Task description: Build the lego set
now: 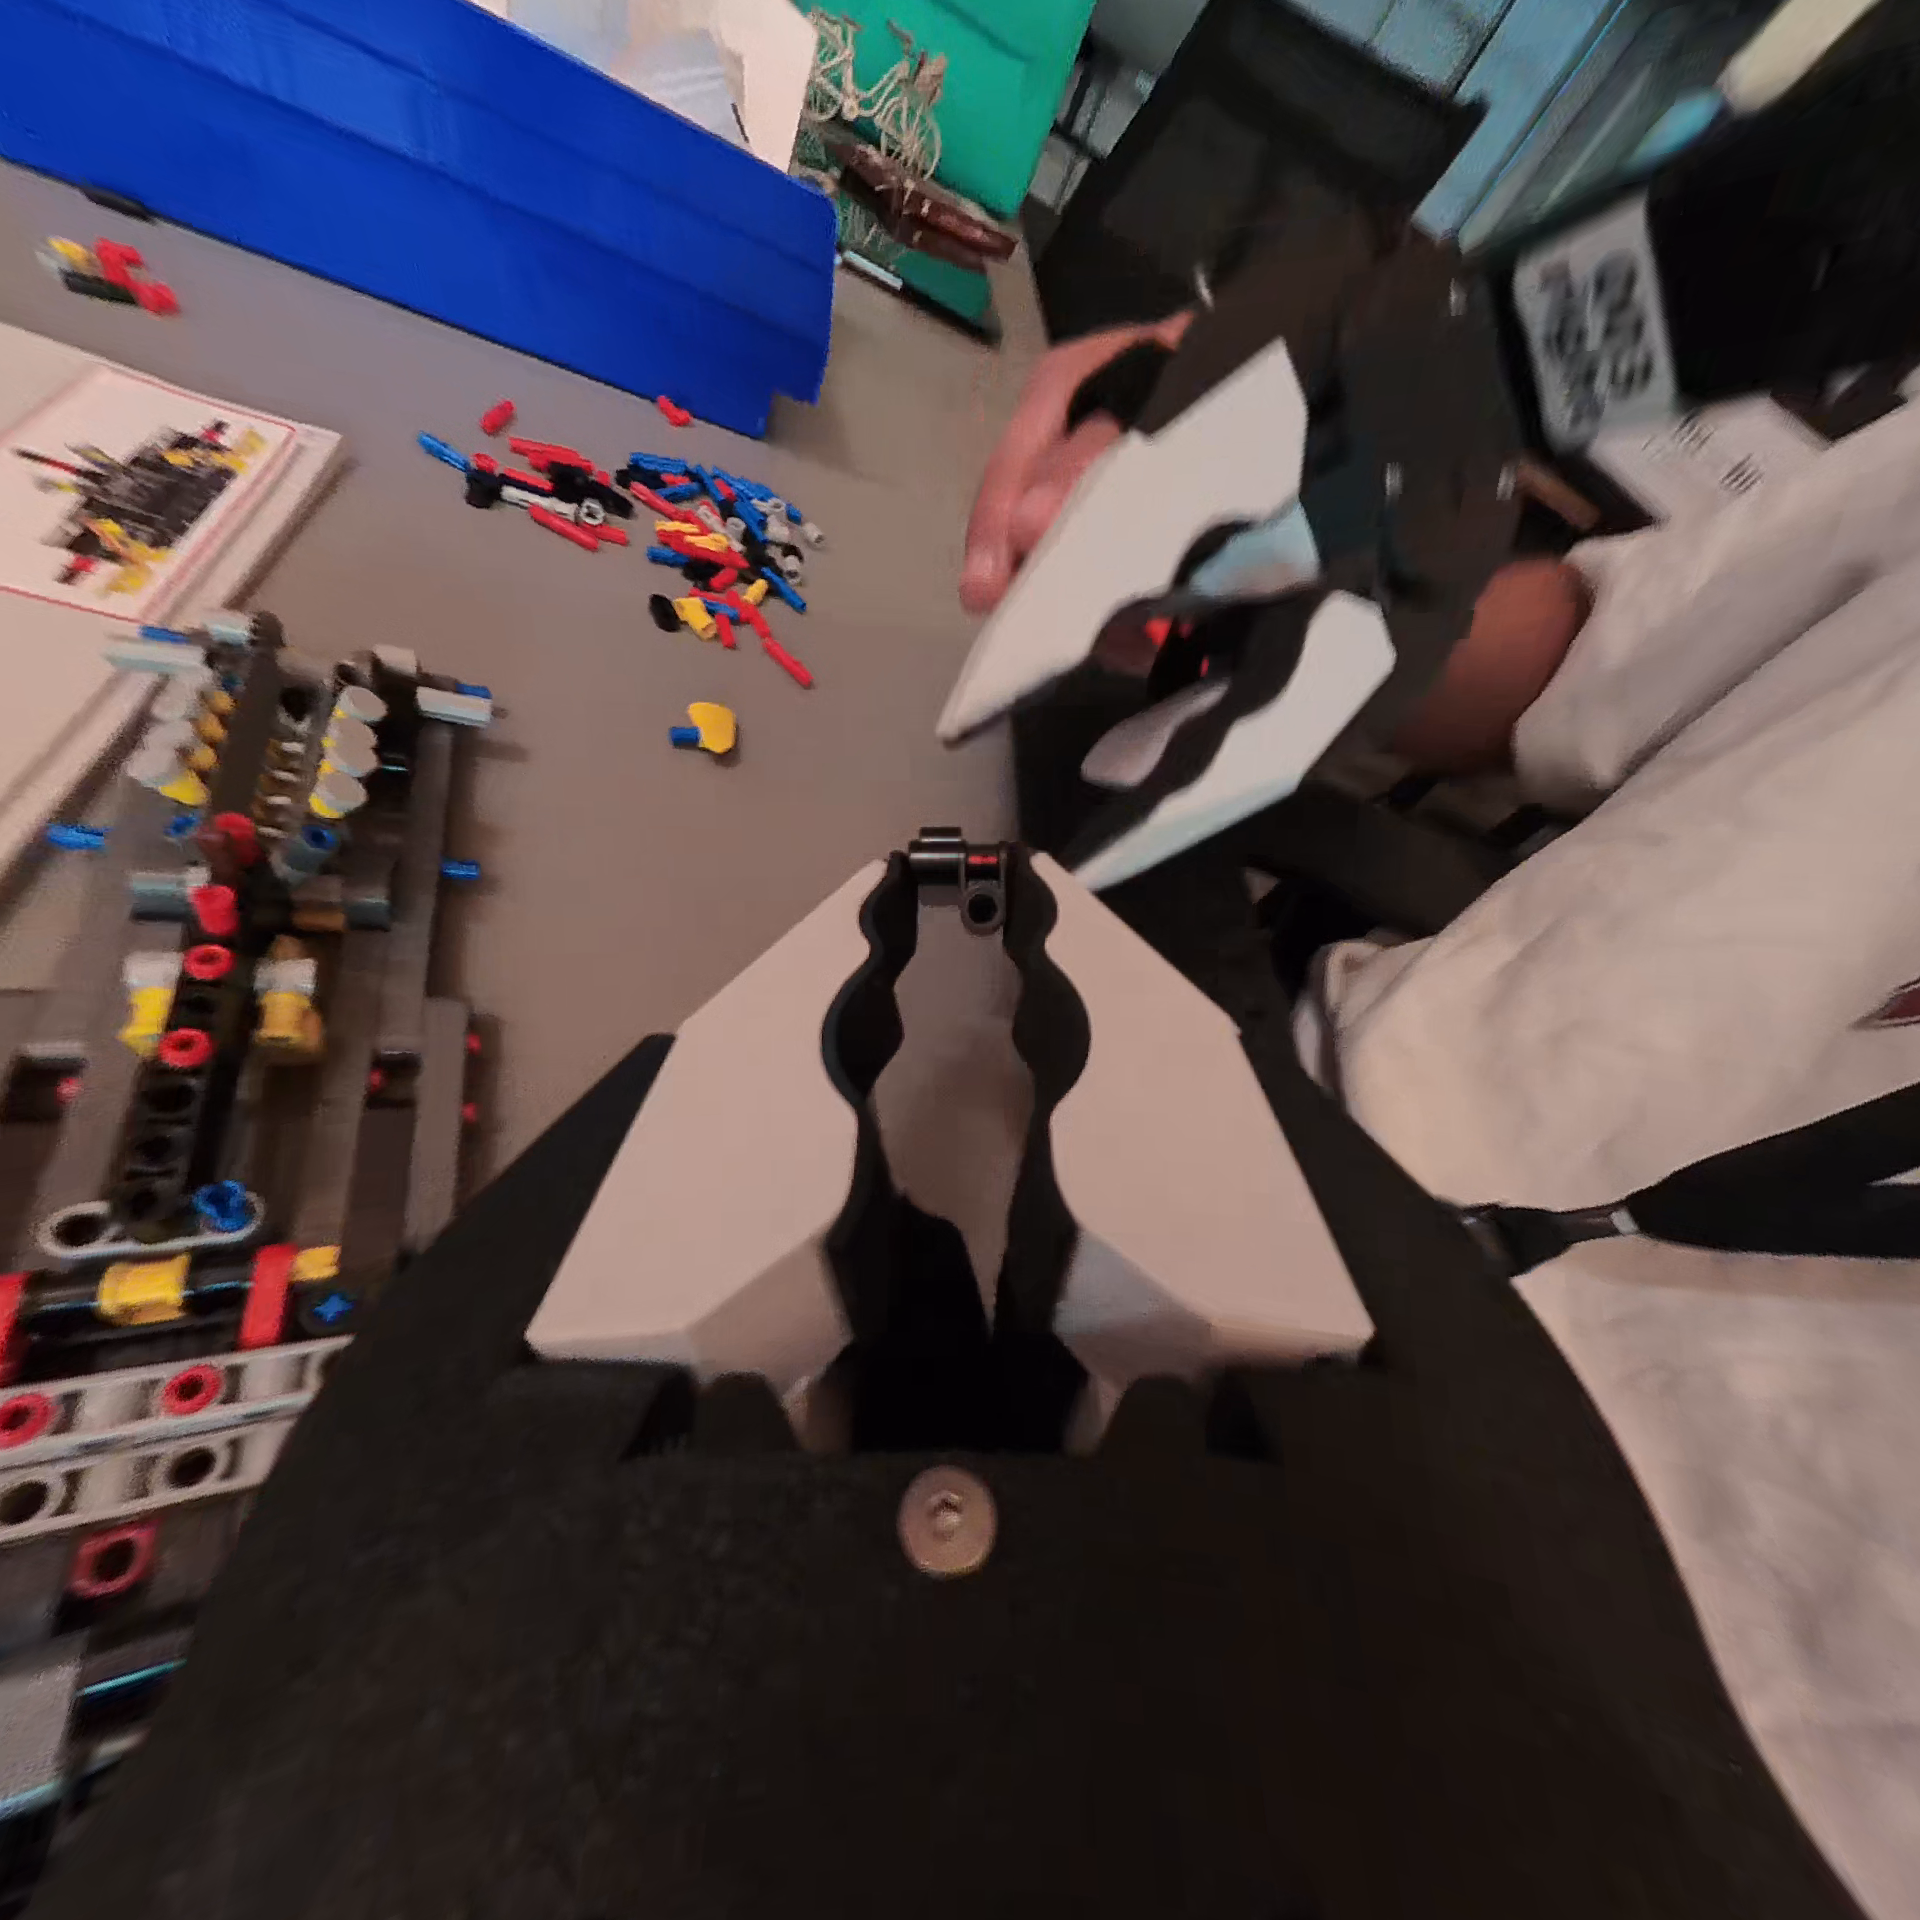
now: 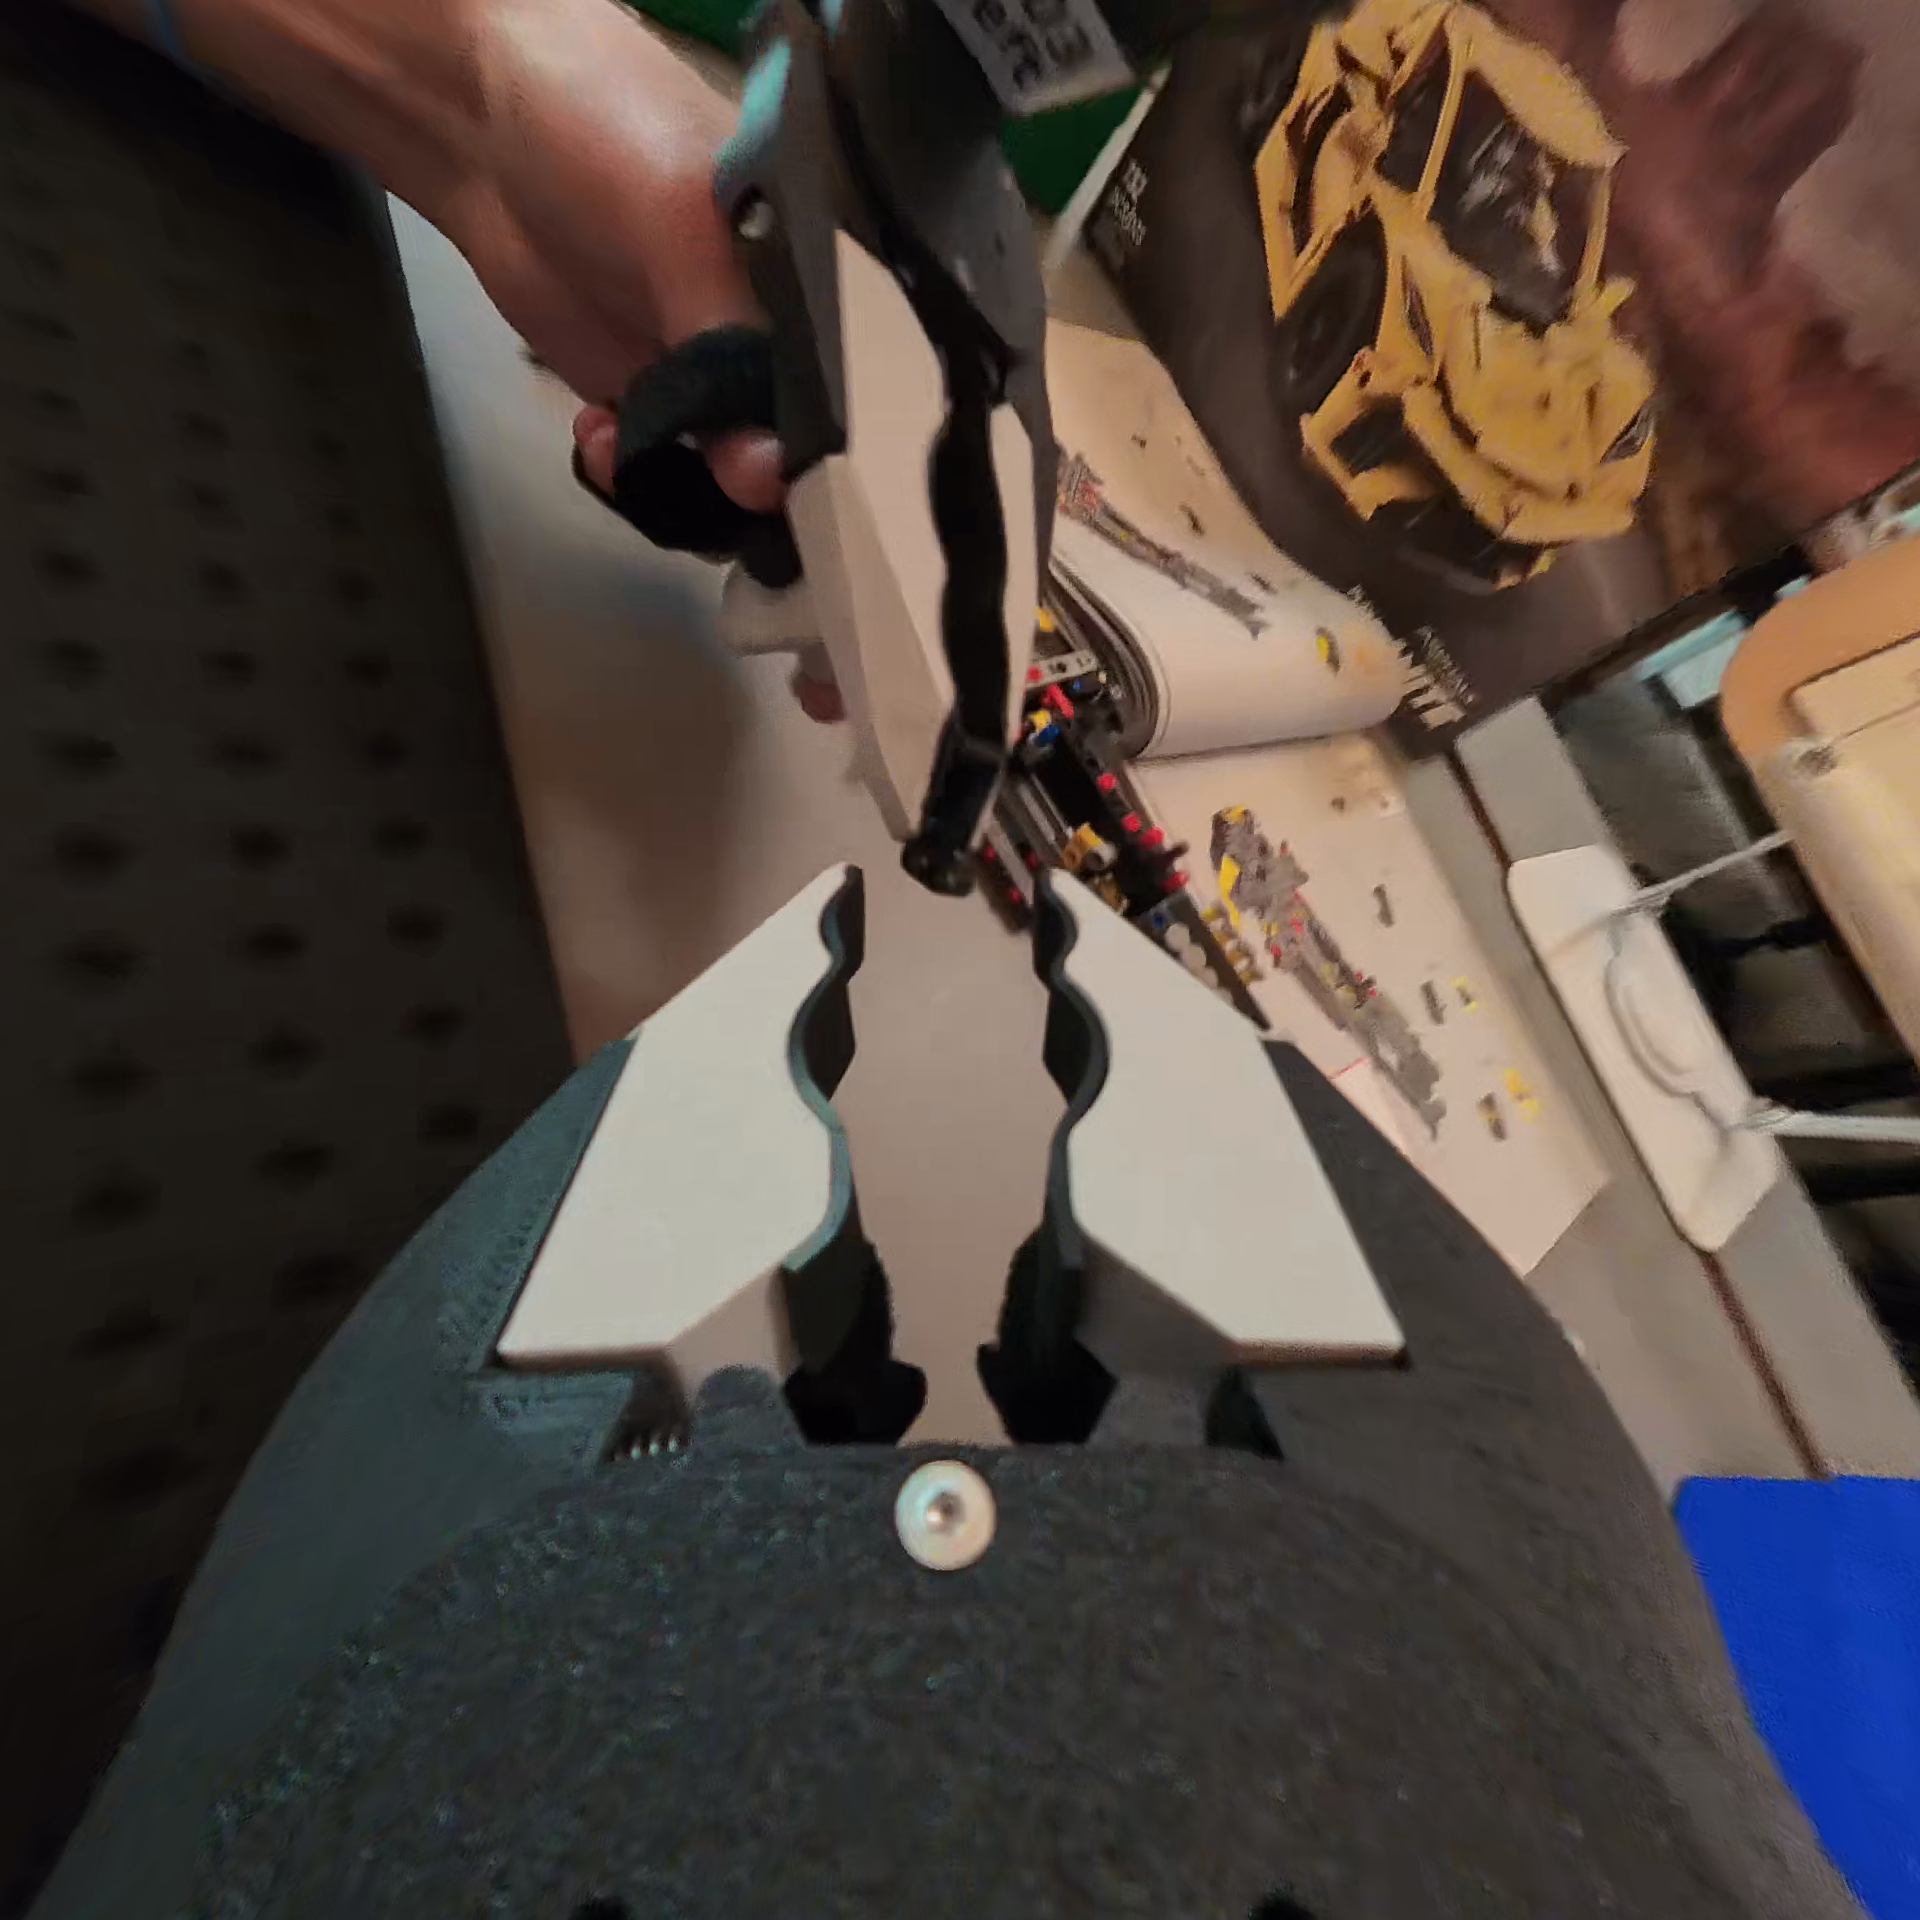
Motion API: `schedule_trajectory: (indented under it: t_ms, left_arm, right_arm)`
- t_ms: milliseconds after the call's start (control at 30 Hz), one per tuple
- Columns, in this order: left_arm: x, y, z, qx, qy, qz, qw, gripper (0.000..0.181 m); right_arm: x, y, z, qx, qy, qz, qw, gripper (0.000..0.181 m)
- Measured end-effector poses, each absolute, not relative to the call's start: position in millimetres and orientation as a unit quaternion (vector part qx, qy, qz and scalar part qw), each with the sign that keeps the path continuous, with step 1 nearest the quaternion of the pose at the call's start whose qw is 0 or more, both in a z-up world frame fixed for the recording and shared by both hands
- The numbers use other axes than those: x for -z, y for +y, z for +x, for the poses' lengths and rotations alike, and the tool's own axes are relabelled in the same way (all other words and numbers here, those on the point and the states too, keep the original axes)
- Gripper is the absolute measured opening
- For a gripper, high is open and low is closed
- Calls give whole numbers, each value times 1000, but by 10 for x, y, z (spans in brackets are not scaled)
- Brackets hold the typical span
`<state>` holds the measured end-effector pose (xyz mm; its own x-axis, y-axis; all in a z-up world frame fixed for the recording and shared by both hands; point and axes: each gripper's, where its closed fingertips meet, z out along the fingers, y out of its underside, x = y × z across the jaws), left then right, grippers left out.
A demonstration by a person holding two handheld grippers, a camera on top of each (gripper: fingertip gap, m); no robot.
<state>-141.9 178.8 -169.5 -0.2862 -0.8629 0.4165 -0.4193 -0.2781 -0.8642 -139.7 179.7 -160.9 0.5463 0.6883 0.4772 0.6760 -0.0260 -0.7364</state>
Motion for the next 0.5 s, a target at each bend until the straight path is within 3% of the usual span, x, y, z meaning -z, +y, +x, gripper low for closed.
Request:
schedule_trajectory:
  t_ms: [133, 200, 433, 500]
  left_arm:
    - [1564, 1782, -1429, 638, 502, -568, 132, 15]
    - [1529, 1741, -1441, 665, 481, -563, 96, 15]
    - [1392, 1824, -1495, 703, 441, -555, 65, 21]
    - [1376, 1883, -1498, 706, 430, -558, 70, 7]
  right_arm:
    - [1665, 1886, -1527, 25, -483, -704, 520, 28]
    - [1594, 1930, -1538, 39, -475, -688, 547, 14]
    - [1598, 1900, -1508, 10, -478, -691, 542, 13]
    - [1577, 1885, -1506, -3, -480, -692, 539, 14]
